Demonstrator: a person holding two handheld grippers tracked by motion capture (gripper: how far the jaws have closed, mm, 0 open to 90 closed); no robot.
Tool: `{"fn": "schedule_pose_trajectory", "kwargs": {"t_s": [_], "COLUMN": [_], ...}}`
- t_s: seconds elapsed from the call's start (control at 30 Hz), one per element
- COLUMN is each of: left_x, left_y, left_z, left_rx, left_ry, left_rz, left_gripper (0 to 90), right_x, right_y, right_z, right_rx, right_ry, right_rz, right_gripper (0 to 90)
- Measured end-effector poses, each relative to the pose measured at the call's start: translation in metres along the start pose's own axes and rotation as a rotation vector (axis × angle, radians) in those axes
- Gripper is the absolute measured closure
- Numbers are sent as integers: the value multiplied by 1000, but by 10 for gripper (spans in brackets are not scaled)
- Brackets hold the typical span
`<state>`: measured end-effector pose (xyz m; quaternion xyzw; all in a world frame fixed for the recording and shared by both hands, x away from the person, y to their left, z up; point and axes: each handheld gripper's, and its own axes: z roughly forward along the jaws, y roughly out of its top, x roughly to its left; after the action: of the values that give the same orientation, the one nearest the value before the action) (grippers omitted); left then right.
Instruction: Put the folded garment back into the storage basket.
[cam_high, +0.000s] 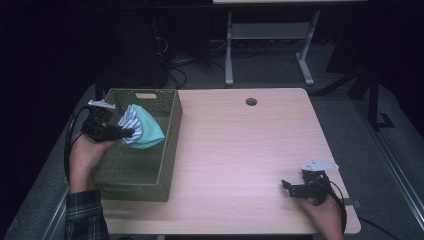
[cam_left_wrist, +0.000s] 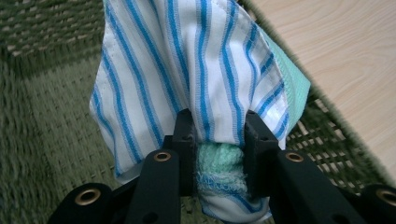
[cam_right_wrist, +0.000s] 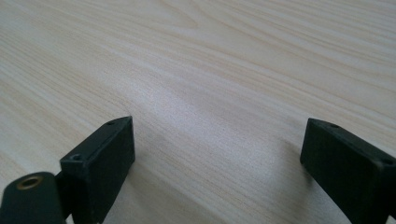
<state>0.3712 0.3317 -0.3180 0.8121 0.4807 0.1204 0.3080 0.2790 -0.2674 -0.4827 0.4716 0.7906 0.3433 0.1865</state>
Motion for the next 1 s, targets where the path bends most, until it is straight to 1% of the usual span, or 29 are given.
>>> {"fn": "schedule_pose_trajectory", "kwargs": {"t_s": [0.13, 0.23, 0.33, 0.5, 0.57, 0.77, 0.9, 1.0], "left_x": [9, 16, 21, 26, 28, 33, 36, 37], "left_y": [-7, -11, -15, -20, -21, -27, -30, -32], "left_z": [5, 10, 16, 25, 28, 36, 42, 46], "left_rx": [4, 12, 17, 42, 42, 67, 90, 95], "left_ry": [-14, -18, -35, -36, -33, -21, -12, -17], "left_rz": [-26, -34, -41, -34, -41, -42, -29, -36], "left_gripper": [701, 700, 699, 699, 699, 698, 698, 697], "right_x": [0, 0, 0, 0, 0, 0, 0, 0], "right_y": [0, 0, 0, 0, 0, 0, 0, 0], "right_z": [0, 0, 0, 0, 0, 0, 0, 0], "right_rx": [1, 2, 1, 1, 1, 1, 1, 1], "right_ry": [1, 1, 1, 1, 1, 1, 1, 1], "right_rz": [-2, -2, -2, -2, -2, -2, -2, -2], "right_gripper": [91, 91, 91, 91, 91, 91, 91, 91]}}
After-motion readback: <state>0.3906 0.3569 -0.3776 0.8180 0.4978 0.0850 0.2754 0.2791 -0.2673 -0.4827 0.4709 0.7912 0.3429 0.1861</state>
